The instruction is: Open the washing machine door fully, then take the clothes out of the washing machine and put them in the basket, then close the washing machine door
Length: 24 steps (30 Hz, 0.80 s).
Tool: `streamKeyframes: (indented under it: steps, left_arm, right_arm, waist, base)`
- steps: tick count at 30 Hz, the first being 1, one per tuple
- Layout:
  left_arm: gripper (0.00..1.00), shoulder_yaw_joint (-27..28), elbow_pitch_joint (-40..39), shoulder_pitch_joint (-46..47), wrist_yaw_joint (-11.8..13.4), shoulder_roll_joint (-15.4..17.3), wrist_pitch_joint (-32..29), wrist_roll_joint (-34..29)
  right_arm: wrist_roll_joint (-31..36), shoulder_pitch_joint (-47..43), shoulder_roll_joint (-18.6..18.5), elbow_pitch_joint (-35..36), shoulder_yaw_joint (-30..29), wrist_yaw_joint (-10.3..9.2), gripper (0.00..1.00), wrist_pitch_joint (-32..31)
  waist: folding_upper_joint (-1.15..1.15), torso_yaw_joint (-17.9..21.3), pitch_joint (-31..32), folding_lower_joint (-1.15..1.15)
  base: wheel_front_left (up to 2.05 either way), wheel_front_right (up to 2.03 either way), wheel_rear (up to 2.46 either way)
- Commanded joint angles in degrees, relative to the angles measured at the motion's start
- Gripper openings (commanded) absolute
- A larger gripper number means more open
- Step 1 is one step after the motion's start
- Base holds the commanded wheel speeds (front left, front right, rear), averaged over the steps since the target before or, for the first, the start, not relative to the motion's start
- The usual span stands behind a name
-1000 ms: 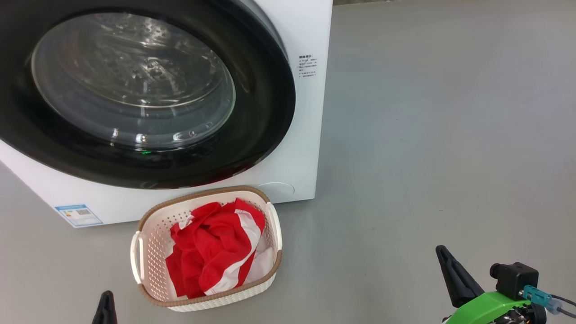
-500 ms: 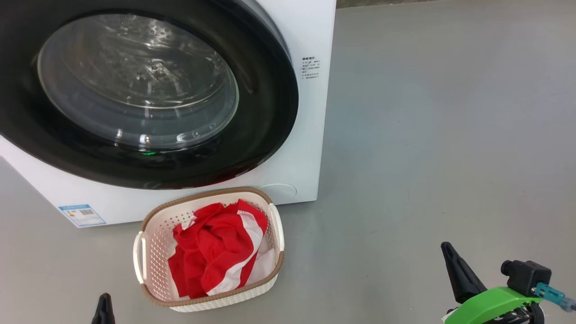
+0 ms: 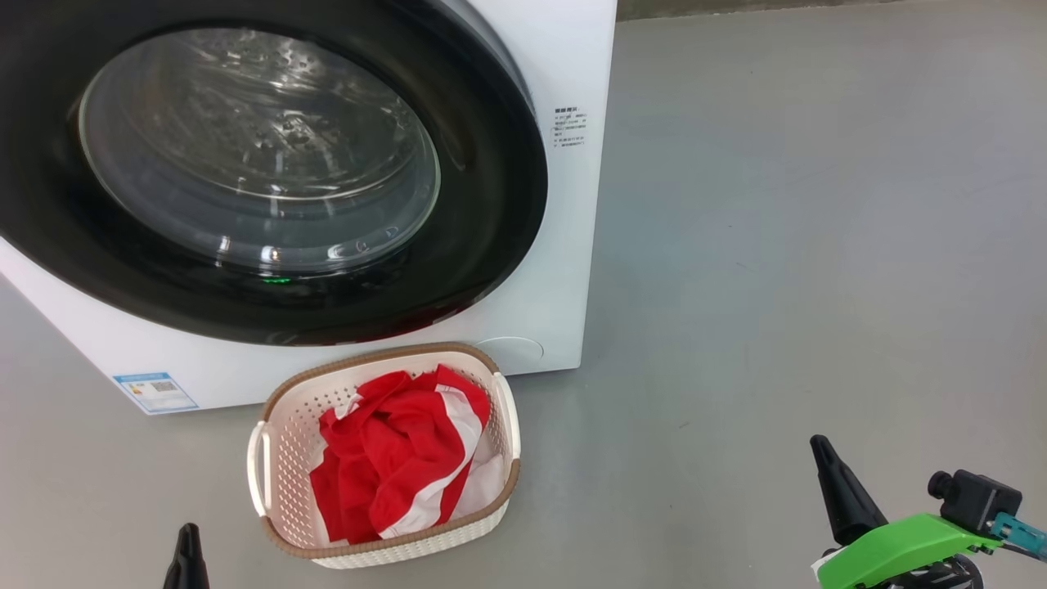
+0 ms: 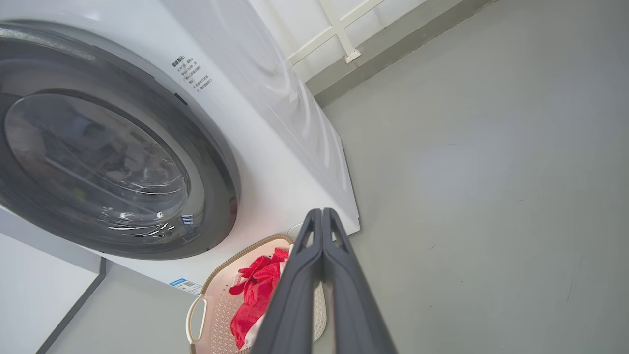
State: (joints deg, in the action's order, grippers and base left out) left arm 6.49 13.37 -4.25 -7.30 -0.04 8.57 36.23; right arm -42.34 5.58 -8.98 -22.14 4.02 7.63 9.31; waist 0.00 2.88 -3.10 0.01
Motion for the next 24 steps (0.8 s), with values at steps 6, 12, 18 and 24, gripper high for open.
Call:
streamKeyframes:
  steps: [6, 12, 18, 24]
  left_arm:
    - [0.0, 0.45, -0.93, 2.42, -0.06, 1.16, -1.14, 4.56]
    - [0.0, 0.42, -0.81, 2.99, -0.07, 1.29, -2.14, 8.22]
    - [0.0, 0.4, -0.7, 3.56, -0.08, 1.41, -3.13, 11.86]
    - [0.0, 0.37, -0.58, 4.13, -0.09, 1.53, -4.12, 15.5]
  right_arm:
    - [-4.02, 0.96, -0.01, 2.04, -0.94, -0.05, 0.0, -1.09]
    - [-7.34, 0.93, 0.38, 2.48, -1.56, -0.05, 0.0, -2.09]
    - [-10.64, 0.9, 0.78, 2.91, -2.19, -0.06, 0.0, -3.09]
    - [-13.92, 0.87, 1.17, 3.35, -2.82, -0.07, 0.0, -4.09]
  waist:
    - [0.0, -0.19, 0.2, -0.01]
    - [0.0, -0.38, 0.39, -0.01]
    - [0.0, -0.58, 0.59, -0.01]
    - [0.0, -0.77, 0.78, -0.01]
  base:
    - [0.0, 0.0, 0.0]
    - [0.0, 0.0, 0.0]
    - [0.0, 0.0, 0.0]
    - [0.0, 0.0, 0.0]
